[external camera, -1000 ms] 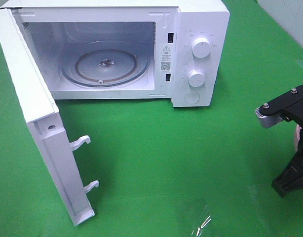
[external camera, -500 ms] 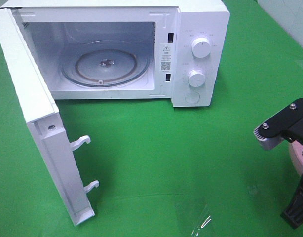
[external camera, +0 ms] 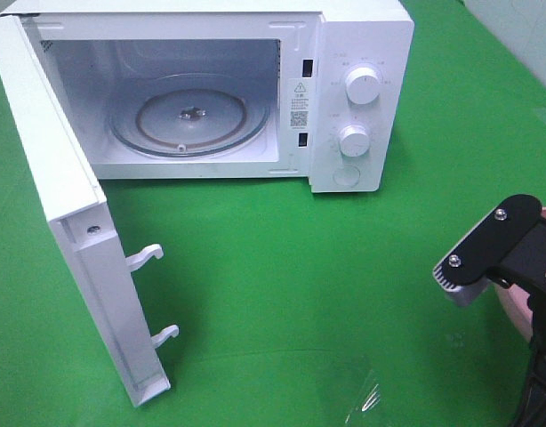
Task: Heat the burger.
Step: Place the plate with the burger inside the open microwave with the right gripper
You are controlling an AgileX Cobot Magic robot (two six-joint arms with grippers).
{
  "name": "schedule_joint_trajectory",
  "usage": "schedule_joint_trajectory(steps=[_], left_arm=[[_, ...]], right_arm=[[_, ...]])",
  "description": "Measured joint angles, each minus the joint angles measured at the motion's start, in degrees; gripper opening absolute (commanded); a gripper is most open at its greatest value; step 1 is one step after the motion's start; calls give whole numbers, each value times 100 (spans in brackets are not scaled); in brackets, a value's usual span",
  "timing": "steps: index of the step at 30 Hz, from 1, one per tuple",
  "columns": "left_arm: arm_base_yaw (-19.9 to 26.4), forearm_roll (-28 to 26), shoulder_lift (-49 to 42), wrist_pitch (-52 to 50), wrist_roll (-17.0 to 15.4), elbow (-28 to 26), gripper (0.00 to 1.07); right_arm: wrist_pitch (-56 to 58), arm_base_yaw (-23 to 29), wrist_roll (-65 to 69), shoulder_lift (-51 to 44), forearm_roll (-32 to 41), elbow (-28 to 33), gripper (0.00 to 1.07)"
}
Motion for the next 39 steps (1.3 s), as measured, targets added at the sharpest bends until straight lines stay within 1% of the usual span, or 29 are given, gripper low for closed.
schedule_joint_trajectory(steps=[1,2,3,6,8,12,32,39], left_arm=[[0,0,0,0,0,0,96],[0,0,0,0,0,0,96],[0,0,0,0,0,0,96],[0,0,0,0,0,0,96],[0,0,0,0,0,0,96],[0,0,0,0,0,0,96],[0,0,0,0,0,0,96],[0,0,0,0,0,0,96]], right_arm=[[0,132,34,0,0,0,0],[0,132,34,0,0,0,0],[0,304,63,0,0,0,0],[0,372,63,0,0,0,0],[0,710,63,0,-6,0,0],[-6,917,63,0,-120,0,0],[6,963,-281,0,-533,0,0],[6,963,-665,0,-716,0,0]])
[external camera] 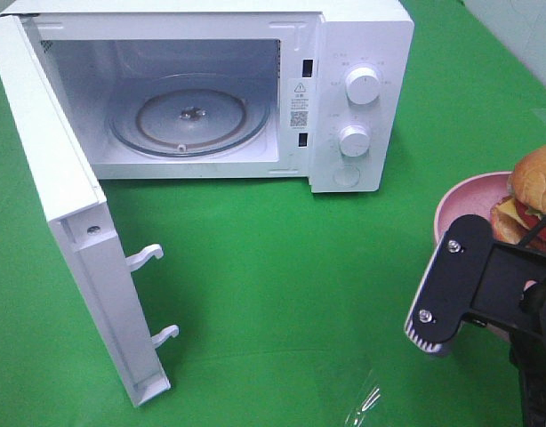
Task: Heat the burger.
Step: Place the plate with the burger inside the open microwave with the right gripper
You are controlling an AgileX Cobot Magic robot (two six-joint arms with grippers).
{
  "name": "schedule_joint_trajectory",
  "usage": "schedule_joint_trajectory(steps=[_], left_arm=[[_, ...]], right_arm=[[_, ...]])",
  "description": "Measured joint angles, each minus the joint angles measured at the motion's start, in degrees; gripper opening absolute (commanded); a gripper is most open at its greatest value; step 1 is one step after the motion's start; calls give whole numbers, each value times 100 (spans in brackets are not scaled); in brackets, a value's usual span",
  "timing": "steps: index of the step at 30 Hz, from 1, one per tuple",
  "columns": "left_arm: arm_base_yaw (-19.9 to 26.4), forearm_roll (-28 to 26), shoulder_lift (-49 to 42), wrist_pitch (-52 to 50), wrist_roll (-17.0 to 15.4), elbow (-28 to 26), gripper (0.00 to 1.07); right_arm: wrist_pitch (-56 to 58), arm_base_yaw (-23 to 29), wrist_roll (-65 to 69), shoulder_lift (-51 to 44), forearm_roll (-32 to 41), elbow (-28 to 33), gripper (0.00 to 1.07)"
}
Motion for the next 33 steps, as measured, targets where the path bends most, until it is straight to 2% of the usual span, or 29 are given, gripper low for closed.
schedule_joint_trajectory(steps=[12,29,33], left_arm=[[0,0,0,0,0,0,96],[0,0,0,0,0,0,96],[0,0,0,0,0,0,96]], right_arm=[[-246,0,-183,0,-292,0,0],[-1169,0,-2045,0,-372,0,0],[-1536,0,-2275,0,-751,6,0]])
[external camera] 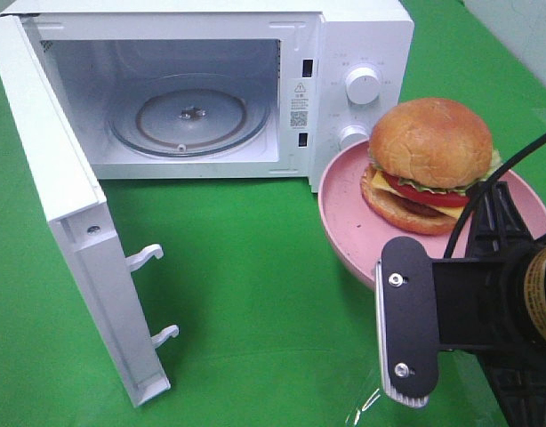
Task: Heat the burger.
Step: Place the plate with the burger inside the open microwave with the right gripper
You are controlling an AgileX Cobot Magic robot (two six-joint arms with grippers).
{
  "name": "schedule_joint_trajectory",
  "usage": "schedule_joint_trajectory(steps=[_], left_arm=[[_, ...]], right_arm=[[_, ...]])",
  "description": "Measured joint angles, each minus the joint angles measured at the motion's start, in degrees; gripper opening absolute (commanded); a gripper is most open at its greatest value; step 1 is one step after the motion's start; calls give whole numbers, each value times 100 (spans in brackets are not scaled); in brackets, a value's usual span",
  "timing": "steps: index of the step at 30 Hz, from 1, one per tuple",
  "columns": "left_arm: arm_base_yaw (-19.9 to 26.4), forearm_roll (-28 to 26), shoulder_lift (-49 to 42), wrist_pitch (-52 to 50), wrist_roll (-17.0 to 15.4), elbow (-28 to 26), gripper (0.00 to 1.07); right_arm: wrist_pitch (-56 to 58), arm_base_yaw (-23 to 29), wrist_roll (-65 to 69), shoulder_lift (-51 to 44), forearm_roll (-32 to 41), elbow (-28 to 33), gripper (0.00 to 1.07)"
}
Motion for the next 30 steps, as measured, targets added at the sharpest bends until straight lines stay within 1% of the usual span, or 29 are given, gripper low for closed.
schedule_joint_trajectory(steps=[6,11,15,17,18,19,20,21,22,23,25,26,27,28,29,30], left_arm=[[0,0,0,0,0,0,96],[0,0,0,0,0,0,96],[0,0,0,0,0,0,96],[0,0,0,0,0,0,96],[0,0,0,0,0,0,96],[0,0,0,0,0,0,96],[0,0,0,0,0,0,96],[0,0,0,0,0,0,96],[0,0,0,0,0,0,96],[0,0,0,0,0,0,96],[0,0,0,0,0,0,96],[0,0,0,0,0,0,96],[0,0,0,0,0,0,96],[0,0,0,0,0,0,96],[0,0,0,0,0,0,96],[0,0,0,0,0,0,96]], right_arm=[[-252,0,-97,0,-166,0,0],[-413,0,-630,0,-160,17,0],[-544,0,-1163,0,-69,17,0],[-642,-74,-1679,0,178,17,0],[-642,-74,-1679,0,178,17,0],[-705,-166,-2097,0,355,17,0],[-705,-166,-2097,0,355,17,0],[-733,-286,-2458,0,504,17,0],[-733,-286,-2458,0,504,17,0],[-751,-430,-2859,0,659,17,0],[-779,-504,-3014,0,733,17,0],[-837,-647,-3432,0,859,17,0],[-837,-647,-3432,0,859,17,0],[-917,-808,-3890,0,1026,17,0],[-917,-808,-3890,0,1026,17,0],[-980,-951,-4309,0,1180,17,0]])
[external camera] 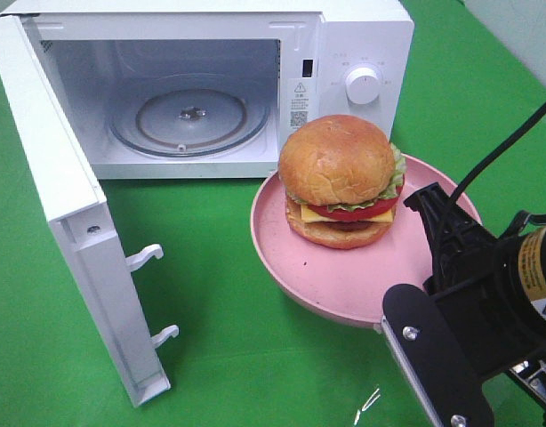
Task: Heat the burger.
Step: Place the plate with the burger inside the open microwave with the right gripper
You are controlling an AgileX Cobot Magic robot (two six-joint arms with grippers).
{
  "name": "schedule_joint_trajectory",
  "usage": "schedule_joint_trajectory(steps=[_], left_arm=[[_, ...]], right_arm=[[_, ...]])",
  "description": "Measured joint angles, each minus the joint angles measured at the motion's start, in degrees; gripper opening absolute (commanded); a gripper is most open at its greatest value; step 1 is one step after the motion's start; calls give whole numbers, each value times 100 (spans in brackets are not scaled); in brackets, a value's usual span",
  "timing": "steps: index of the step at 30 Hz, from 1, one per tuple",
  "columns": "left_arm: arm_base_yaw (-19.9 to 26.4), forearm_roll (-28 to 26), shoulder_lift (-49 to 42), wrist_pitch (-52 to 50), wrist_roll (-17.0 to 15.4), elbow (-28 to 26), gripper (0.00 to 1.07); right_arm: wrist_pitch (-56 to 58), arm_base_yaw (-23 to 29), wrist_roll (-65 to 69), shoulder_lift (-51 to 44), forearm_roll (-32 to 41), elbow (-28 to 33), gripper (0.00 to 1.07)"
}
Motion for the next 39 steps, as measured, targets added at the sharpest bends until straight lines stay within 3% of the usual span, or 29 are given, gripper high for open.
schedule_joint_trajectory(steps=[20,35,39], left_arm=[[0,0,0,0,0,0,96],[0,0,0,0,0,0,96],[0,0,0,0,0,0,96]], right_arm=[[-258,-1427,-3529,0,1811,11,0],[-258,-1490,-3793,0,1885,11,0],[-178,-1226,-3736,103,1862,-132,0]])
